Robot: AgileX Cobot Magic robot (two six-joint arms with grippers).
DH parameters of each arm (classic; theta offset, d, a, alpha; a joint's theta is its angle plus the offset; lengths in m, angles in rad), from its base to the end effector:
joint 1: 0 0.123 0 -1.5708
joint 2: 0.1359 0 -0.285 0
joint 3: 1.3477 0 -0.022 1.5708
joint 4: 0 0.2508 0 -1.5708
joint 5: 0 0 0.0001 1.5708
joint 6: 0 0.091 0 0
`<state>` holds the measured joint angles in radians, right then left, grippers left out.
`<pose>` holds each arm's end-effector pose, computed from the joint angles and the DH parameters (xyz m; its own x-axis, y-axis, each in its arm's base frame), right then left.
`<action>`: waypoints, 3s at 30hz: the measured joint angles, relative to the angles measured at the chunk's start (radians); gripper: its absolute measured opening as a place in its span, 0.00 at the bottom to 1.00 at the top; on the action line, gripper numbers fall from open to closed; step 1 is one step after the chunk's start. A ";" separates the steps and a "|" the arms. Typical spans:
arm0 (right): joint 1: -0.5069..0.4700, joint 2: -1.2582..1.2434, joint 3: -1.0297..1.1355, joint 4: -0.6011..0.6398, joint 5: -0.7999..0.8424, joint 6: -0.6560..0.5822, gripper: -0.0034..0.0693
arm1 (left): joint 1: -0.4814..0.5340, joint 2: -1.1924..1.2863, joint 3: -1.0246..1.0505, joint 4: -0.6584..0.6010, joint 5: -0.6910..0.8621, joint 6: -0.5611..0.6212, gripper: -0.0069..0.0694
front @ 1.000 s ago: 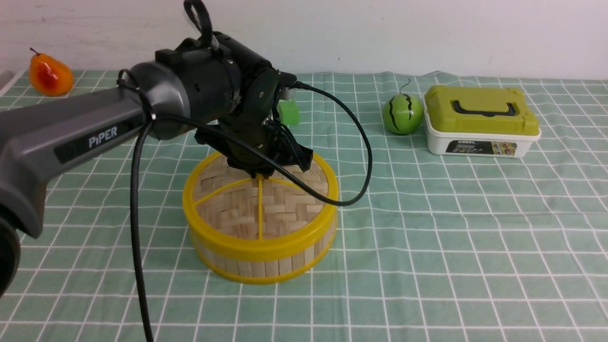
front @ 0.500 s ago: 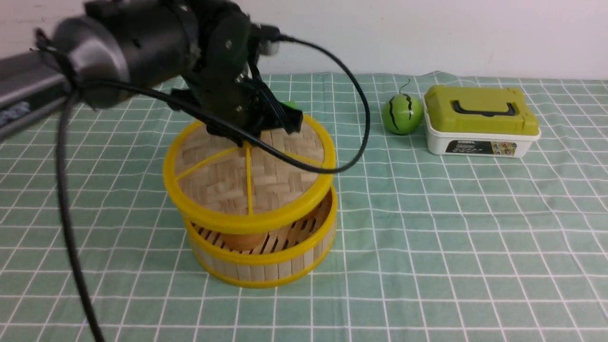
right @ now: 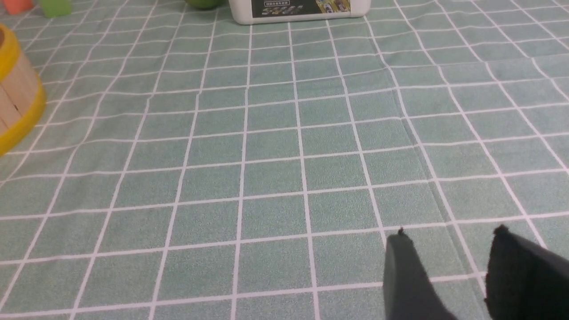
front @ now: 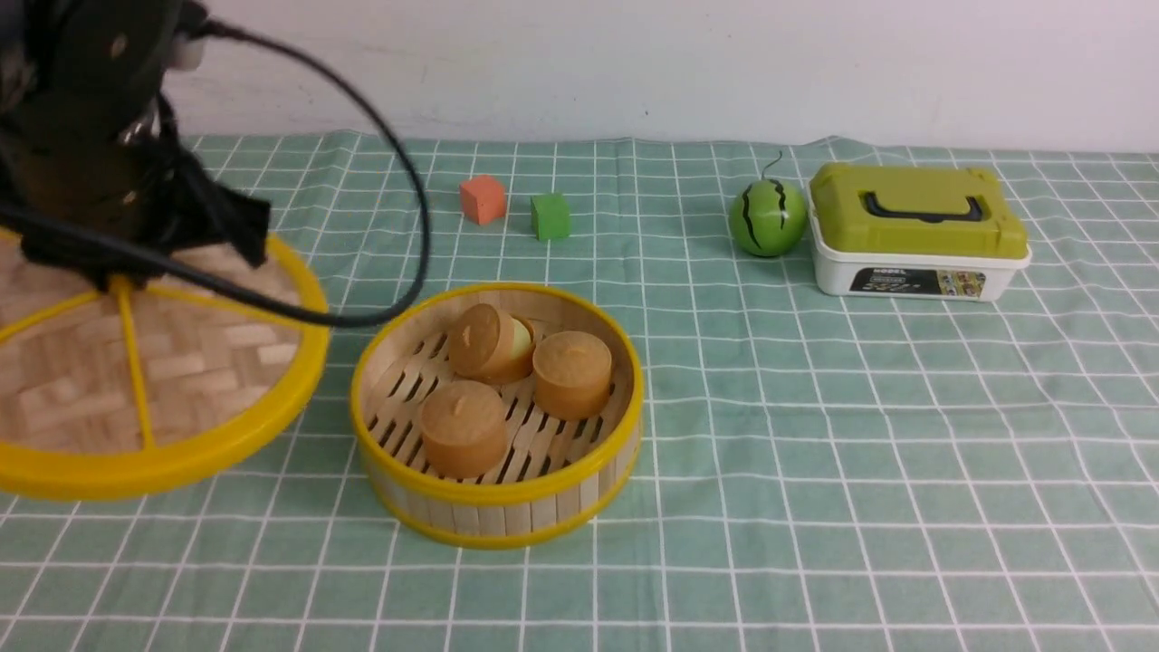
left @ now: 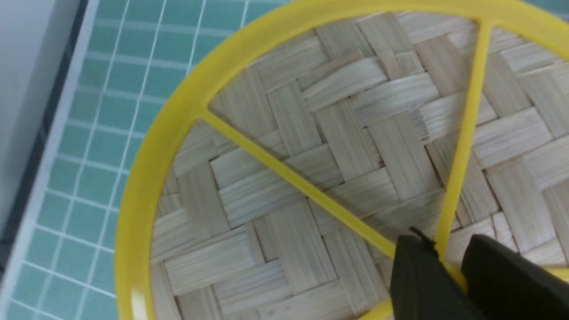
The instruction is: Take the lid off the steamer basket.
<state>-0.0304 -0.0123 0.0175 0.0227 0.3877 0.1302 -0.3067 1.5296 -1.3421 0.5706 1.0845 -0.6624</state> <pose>0.0521 -0.0008 0.1731 -0.2940 0.1596 -0.9424 0.0673 0.9870 0.1462 0.3126 -0.0534 0.3318 -0.8187 -0.0748 -0.5693 -0.2509 0.9384 0.2375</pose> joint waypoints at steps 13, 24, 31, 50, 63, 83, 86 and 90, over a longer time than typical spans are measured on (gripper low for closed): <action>0.000 0.000 0.000 0.000 0.000 0.000 0.38 | 0.077 0.275 0.173 0.081 -0.371 -0.117 0.23; 0.000 0.000 0.000 0.000 0.000 0.000 0.38 | 0.082 0.306 0.172 0.111 -0.397 -0.203 0.29; 0.000 0.000 0.000 0.000 0.000 0.000 0.38 | 0.081 0.307 0.052 0.032 -0.182 -0.238 0.52; 0.000 0.000 0.000 0.000 0.000 0.000 0.38 | 0.079 -0.115 -0.208 -0.191 0.109 0.106 0.07; 0.000 0.000 0.000 0.000 0.000 0.000 0.38 | 0.079 -0.527 0.208 -0.534 -0.345 0.223 0.07; 0.000 0.000 0.000 0.000 0.000 0.000 0.38 | 0.079 -1.282 0.709 -0.617 -0.554 0.296 0.07; 0.000 0.000 0.000 0.000 0.000 0.000 0.38 | 0.079 -1.282 0.758 -0.571 -0.604 0.297 0.07; 0.000 0.000 0.000 0.000 0.000 0.000 0.38 | 0.079 -1.282 0.797 -0.544 -0.612 0.297 0.07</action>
<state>-0.0304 -0.0123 0.0175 0.0227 0.3877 0.1302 -0.2280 0.2473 -0.5455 0.0262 0.4723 -0.3659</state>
